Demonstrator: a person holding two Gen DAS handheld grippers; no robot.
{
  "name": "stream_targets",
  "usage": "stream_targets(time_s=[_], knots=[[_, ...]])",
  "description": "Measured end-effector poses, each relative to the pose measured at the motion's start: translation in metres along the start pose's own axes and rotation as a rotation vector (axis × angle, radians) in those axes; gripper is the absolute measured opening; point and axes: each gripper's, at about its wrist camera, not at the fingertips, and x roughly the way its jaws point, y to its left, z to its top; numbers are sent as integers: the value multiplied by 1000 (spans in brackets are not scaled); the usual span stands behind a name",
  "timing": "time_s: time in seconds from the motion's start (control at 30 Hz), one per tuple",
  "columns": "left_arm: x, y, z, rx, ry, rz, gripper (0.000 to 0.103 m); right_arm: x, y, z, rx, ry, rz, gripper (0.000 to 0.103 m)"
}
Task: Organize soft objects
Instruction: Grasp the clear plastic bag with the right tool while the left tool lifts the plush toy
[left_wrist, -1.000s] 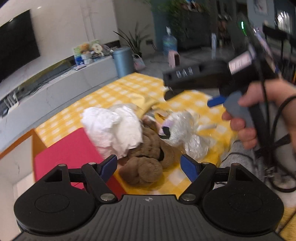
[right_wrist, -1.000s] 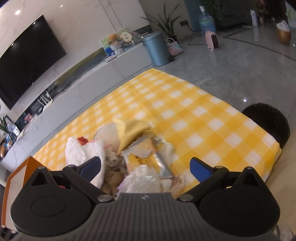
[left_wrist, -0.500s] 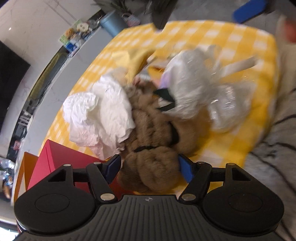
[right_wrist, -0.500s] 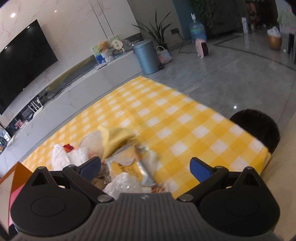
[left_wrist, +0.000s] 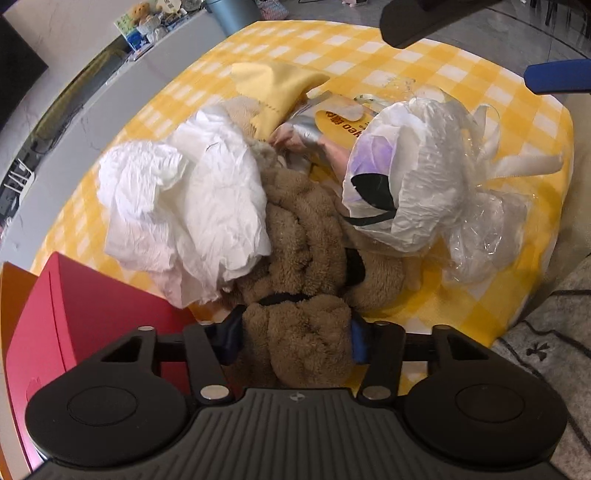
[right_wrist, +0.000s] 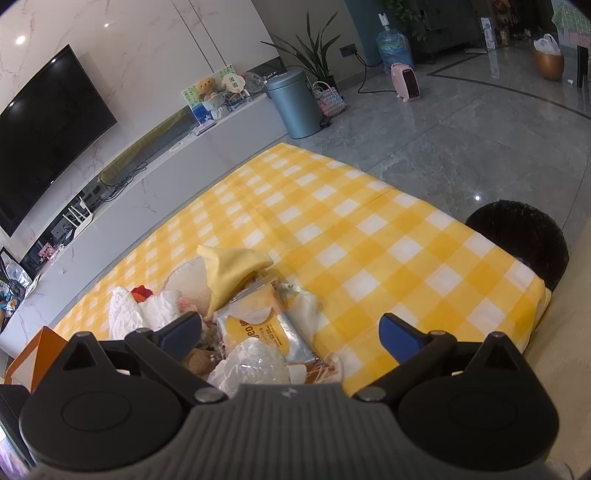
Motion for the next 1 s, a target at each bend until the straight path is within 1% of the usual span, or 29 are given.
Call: stream_targets(time_s=[0.07,0.13,0.2,0.27,0.33,0.37,0.43,0.5,0.67,0.77,0.9,1.0], knots=[[-3,-2,-4,2,-4,25,53,0,-1,0,5,2,6,100],[-11,-6,-9,4,-16,17,50,0,-2,1,9,3,13,100],[-21,-8,-16,-10,-31,-17,50,2,-2,0,12,11,16,100],[-32,-14,-24,-37,-30,-54,50,3,-3,1,16,21,23,100],[-35,-15,-27,-52,-26,-96,50,4,-3,1,17,24,26,100],[-36,-16,-29,-50,-21,-104,50,3,-3,0,17,24,26,100],[-34,-18,-31,-38,-16,-86,51,3,-3,0,18,23,28,100],[-34,-19,-33,-29,-19,-75,50,3,-3,0,18,27,30,100],[-51,-20,-37,-14,-62,-84,48,4,-4,1,19,34,29,100],[-64,-9,-37,-69,-101,-88,48,4,-4,1,17,39,29,100],[-84,9,-44,-146,-152,-127,48,4,-3,0,3,43,34,100],[-99,26,-54,-252,-195,-151,48,4,-2,1,-1,48,32,100]])
